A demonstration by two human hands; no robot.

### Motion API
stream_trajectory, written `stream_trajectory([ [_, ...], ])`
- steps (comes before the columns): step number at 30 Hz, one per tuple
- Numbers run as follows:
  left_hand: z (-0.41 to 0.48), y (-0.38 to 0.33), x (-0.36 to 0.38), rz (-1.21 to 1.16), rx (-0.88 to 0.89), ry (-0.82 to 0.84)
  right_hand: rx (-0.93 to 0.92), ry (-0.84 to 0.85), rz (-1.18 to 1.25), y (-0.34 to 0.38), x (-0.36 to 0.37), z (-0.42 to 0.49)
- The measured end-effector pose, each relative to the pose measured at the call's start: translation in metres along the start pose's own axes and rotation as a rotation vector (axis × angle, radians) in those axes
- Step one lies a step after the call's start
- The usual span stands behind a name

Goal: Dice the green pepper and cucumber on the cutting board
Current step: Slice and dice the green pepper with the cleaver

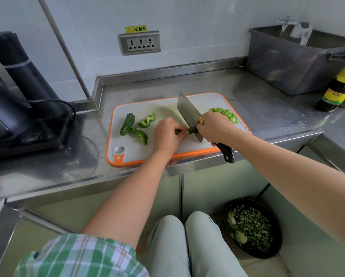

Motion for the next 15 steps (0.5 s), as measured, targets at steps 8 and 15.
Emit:
stream_trajectory([
  [8, -0.001, 0.001, 0.000, -0.034, -0.017, -0.001, 0.009, 0.037, 0.015, 0.003, -0.013, -0.005],
  [15, -0.002, -0.002, -0.003, -0.009, -0.007, -0.004, -0.001, 0.054, -0.035, 0.008, -0.002, -0.004],
])
Point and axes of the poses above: each hand's wrist, its own z-axis towards the middle knuckle, its own x-axis out of the palm, y = z × x, the point moved 9 cm from there along z, towards the middle knuckle, and after that the axes turned 15 degrees about z, right-handed, at the moved point
